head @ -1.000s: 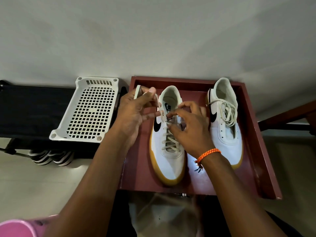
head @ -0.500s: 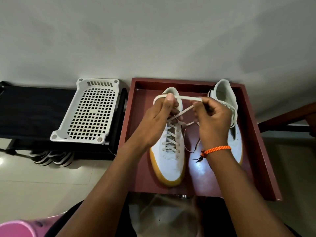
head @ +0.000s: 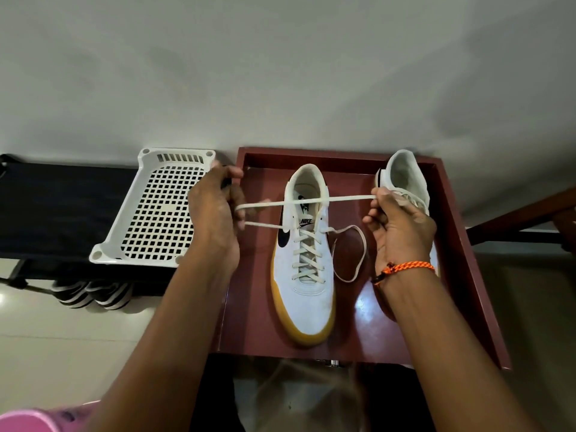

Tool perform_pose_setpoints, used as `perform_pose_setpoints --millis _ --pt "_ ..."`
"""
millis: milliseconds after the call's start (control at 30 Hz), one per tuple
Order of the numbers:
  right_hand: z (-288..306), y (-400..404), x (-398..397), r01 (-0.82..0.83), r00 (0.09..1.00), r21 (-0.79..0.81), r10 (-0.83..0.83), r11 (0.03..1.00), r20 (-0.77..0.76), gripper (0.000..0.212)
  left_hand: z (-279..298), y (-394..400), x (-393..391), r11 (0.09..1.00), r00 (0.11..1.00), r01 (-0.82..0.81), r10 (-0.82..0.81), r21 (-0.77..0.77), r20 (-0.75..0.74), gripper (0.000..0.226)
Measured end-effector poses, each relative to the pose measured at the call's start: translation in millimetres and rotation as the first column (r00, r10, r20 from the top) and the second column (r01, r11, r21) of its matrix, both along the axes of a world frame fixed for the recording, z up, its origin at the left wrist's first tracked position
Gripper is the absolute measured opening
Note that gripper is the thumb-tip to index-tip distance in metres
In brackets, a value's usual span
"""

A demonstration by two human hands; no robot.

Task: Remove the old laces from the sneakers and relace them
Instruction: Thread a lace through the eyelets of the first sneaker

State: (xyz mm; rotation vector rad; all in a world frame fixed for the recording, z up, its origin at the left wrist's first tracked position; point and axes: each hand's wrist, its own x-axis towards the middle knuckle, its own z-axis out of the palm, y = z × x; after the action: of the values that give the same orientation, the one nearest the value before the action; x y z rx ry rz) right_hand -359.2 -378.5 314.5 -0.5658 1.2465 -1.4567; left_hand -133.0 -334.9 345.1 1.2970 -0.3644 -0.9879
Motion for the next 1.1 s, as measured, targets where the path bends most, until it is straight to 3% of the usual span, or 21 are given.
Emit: perform_pose_setpoints --millis 133,200,267,300,333,367,433,533,700,833,1000,1100 --pt "-0.3 -0.4 0.8 0.008 1.000 -0.010 -0.008 1.000 -0.007 0.007 -7.5 -0.3 0.6 0.964 0.986 -0.149 0.127 0.220 0.109 0.026" --pt "1.4 0.3 3.3 -0.036 0.999 -0.033 0.035 0.999 -0.006 0.007 -11.5 2.4 -0.9 0.935 0.916 -0.189 0.057 0.301 0.396 0.023" --pt "5.2 3.9 9.4 -0.157 0.987 -0.051 0.158 0.986 0.008 0.007 -13.2 5.4 -7.4 0.930 0.624 -0.223 -0.094 0.293 0.776 0.021" --pt "6.6 6.3 13.6 -0.235 0.972 -0.061 0.235 0.970 0.000 0.007 -12.4 5.8 -12.4 0.958 0.480 -0.184 -0.109 0.221 0.870 0.019" --pt "7.9 9.2 18.4 -0.314 0.950 -0.072 0.313 0.947 -0.027 0.008 -11.6 5.2 -17.6 0.987 0.410 -0.086 -0.088 0.134 0.908 0.018" --pt "8.5 11.7 22.7 -0.387 0.921 -0.085 0.382 0.918 -0.072 0.008 -11.1 3.8 -23.0 0.997 0.424 0.062 -0.075 0.054 0.902 0.019" --pt "6.5 16.6 30.1 -0.514 0.851 -0.122 0.486 0.849 -0.201 0.012 -7.4 3.2 -37.5 0.933 0.580 0.357 -0.175 -0.055 0.796 0.025" --pt "1.9 20.2 35.8 -0.616 0.751 -0.154 0.518 0.772 -0.409 0.021 -12.3 3.6 -51.2 0.847 0.647 0.528 -0.360 -0.055 0.672 0.029" --pt "-3.8 17.1 25.5 -0.531 0.701 -0.182 0.308 0.828 -0.643 0.013 -30.6 -3.5 -41.8 0.855 0.567 0.500 -0.444 0.138 0.694 0.021" --pt "-3.8 15.3 22.6 -0.446 0.719 -0.184 0.229 0.876 -0.656 0.007 -29.0 -4.8 -41.6 0.867 0.567 0.468 -0.445 0.173 0.693 0.011" --pt "-3.2 13.8 21.4 -0.364 0.745 -0.166 0.180 0.916 -0.643 0.011 -29.2 -6.6 -44.3 0.907 0.633 0.375 -0.401 0.190 0.662 0.004" --pt "-6.5 13.5 20.7 -0.347 0.752 -0.129 0.193 0.929 -0.630 0.015 -28.0 -4.7 -44.0 0.922 0.527 0.275 -0.383 0.274 0.759 0.003"
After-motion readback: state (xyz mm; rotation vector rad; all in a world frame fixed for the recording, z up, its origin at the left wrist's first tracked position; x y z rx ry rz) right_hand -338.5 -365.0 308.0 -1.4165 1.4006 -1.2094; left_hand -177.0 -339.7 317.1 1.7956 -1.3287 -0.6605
